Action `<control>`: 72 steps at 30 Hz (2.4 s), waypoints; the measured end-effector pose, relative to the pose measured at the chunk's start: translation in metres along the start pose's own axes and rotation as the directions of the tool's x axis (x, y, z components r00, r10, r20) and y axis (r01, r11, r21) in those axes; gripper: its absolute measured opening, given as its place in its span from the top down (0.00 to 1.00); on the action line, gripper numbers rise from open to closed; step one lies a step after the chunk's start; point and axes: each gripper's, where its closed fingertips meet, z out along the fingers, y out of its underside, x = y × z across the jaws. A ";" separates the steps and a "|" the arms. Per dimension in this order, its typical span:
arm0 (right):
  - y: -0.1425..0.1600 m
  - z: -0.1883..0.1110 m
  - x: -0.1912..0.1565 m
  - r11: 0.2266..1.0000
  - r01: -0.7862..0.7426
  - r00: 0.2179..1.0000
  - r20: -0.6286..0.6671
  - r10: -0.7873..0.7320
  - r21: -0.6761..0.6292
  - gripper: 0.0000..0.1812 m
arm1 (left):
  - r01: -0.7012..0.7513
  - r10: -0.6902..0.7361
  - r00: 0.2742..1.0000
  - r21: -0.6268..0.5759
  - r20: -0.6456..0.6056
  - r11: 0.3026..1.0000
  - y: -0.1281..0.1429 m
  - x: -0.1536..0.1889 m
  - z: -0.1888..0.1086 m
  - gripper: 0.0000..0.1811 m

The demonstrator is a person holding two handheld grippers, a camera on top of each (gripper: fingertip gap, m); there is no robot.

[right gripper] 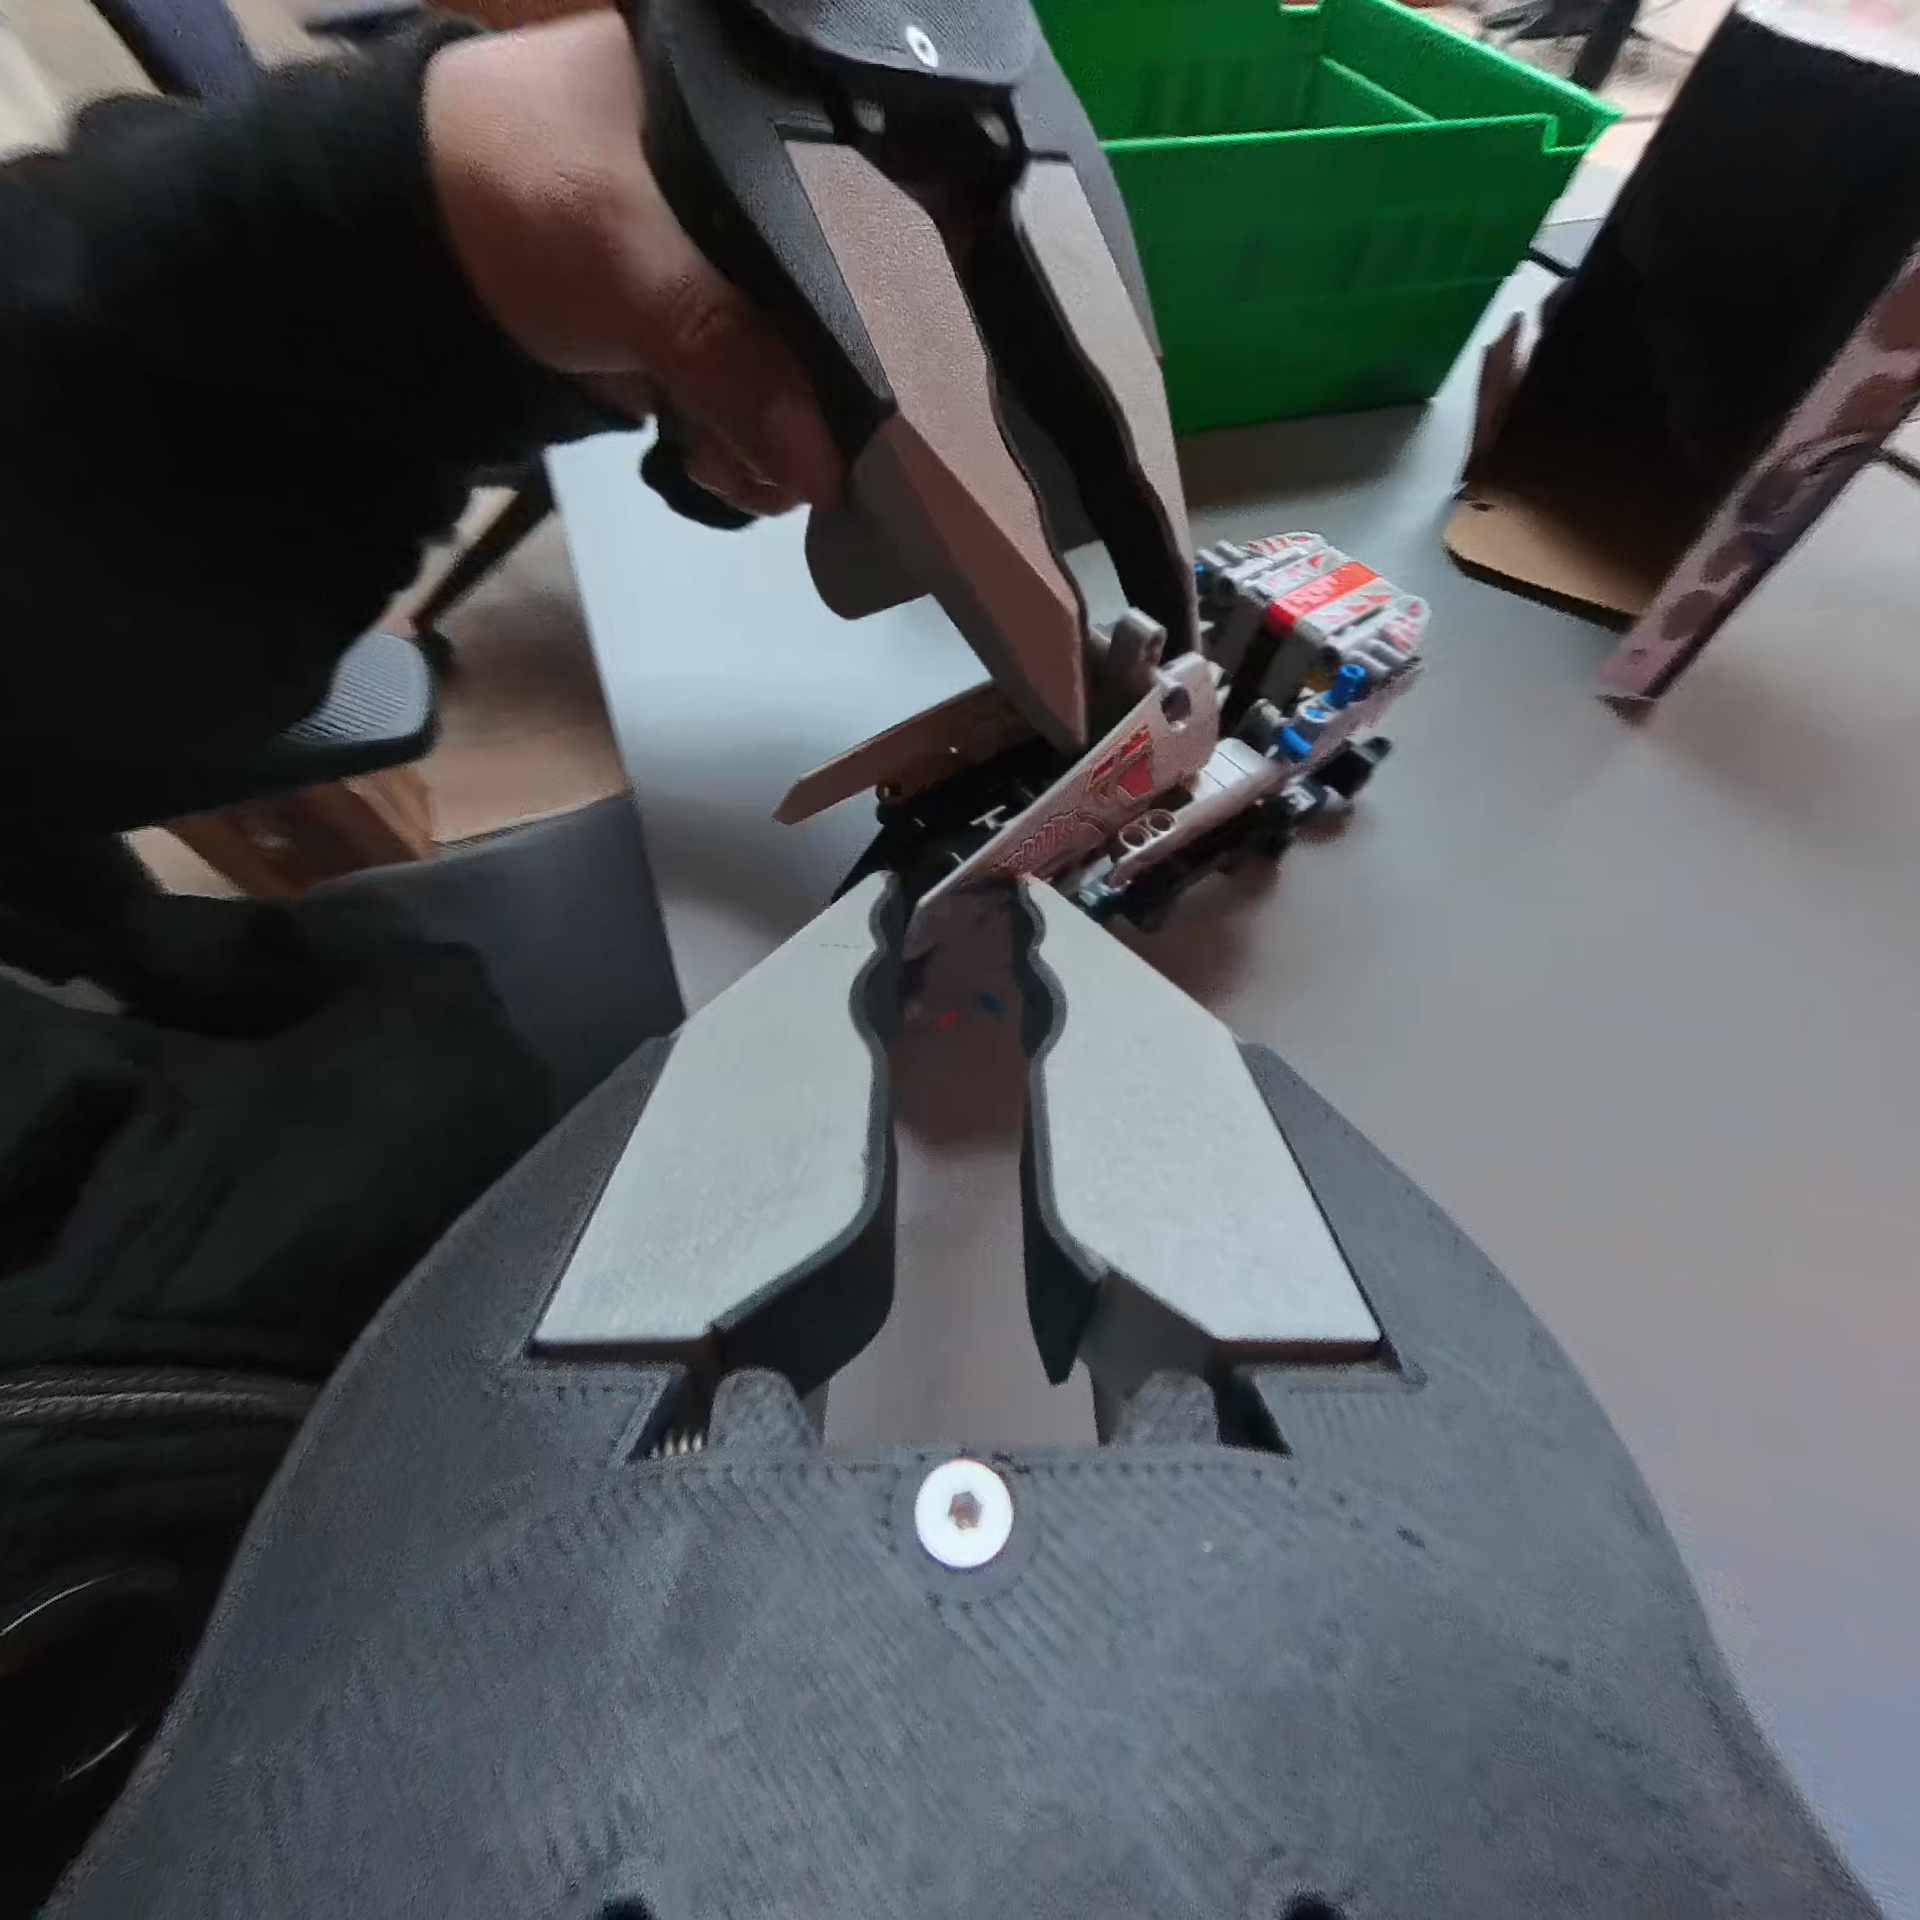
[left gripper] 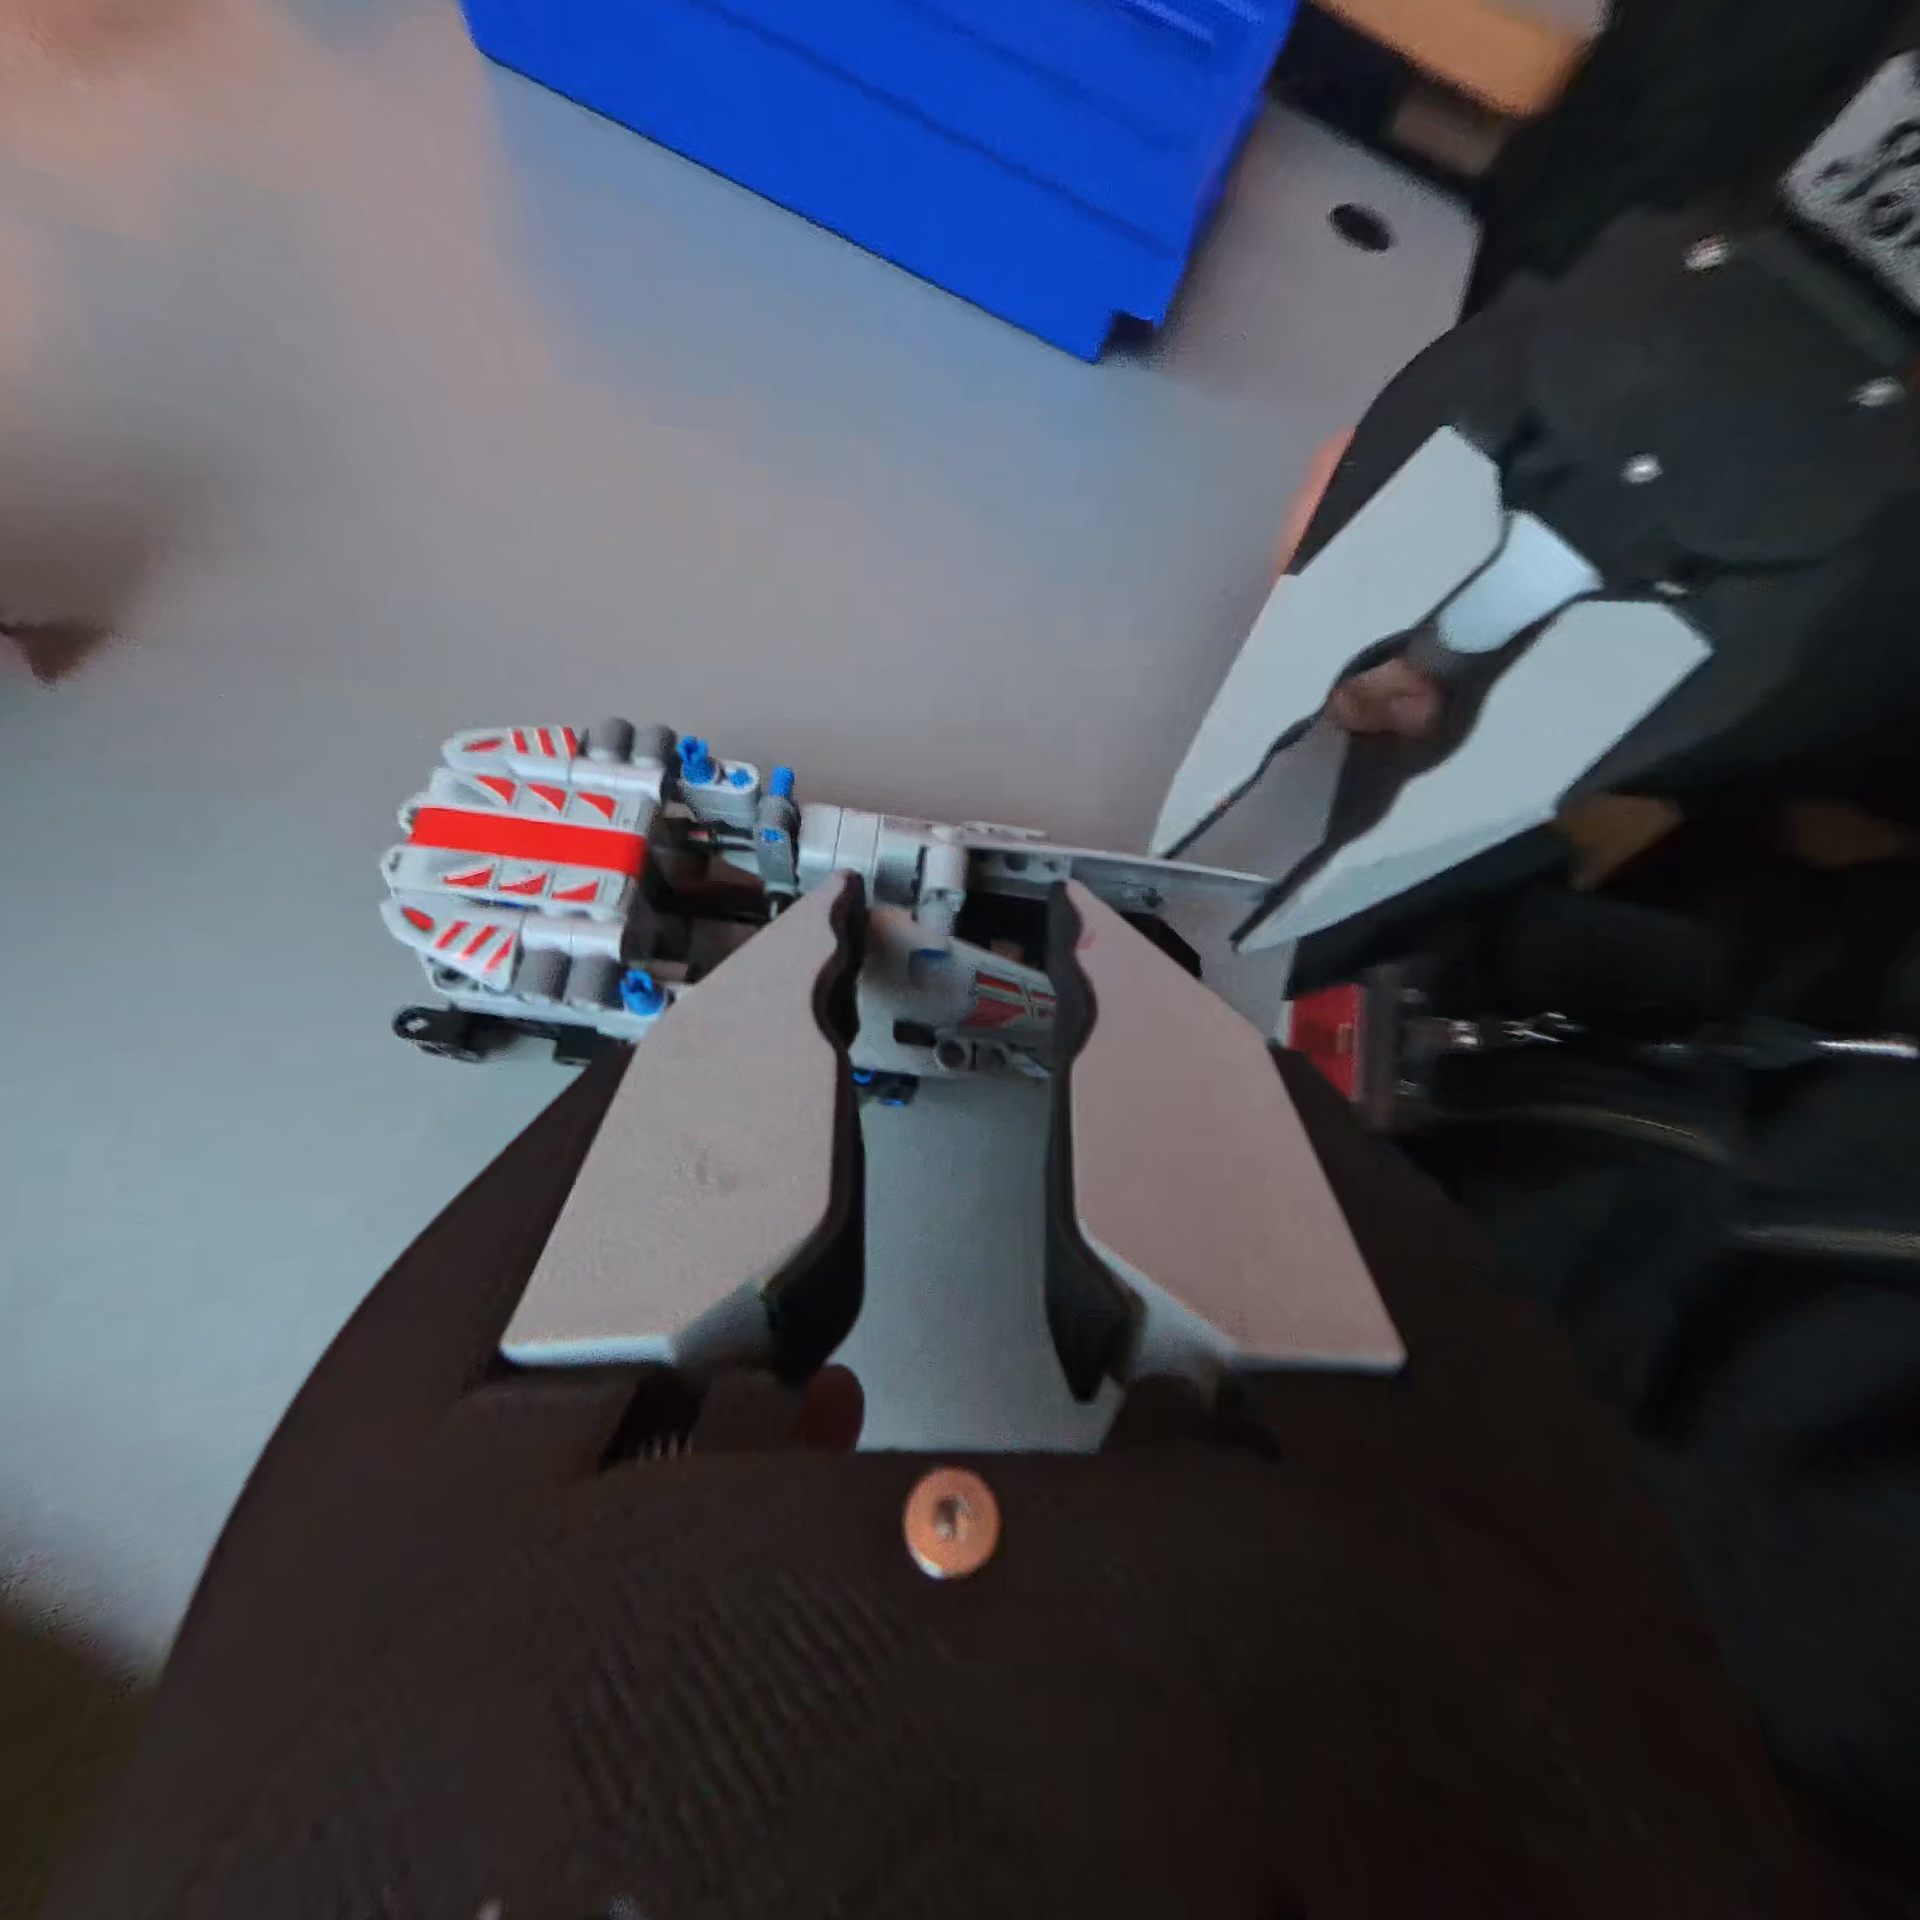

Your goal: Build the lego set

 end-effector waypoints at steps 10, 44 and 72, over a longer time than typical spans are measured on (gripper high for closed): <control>-0.020 -0.003 0.030 0.997 -0.059 0.976 0.212 0.048 0.048 0.88 | -0.053 0.057 0.996 0.052 -0.075 0.997 0.003 0.000 -0.003 0.86; 0.014 0.031 0.041 0.989 0.151 0.949 0.283 -0.141 -0.012 0.78 | -0.188 0.272 0.918 0.288 -0.287 0.939 0.001 0.009 -0.010 0.91; 0.004 0.024 0.071 0.999 0.030 0.982 0.184 -0.037 0.045 0.90 | -0.160 0.183 0.957 0.118 -0.224 0.980 -0.002 0.016 -0.007 0.97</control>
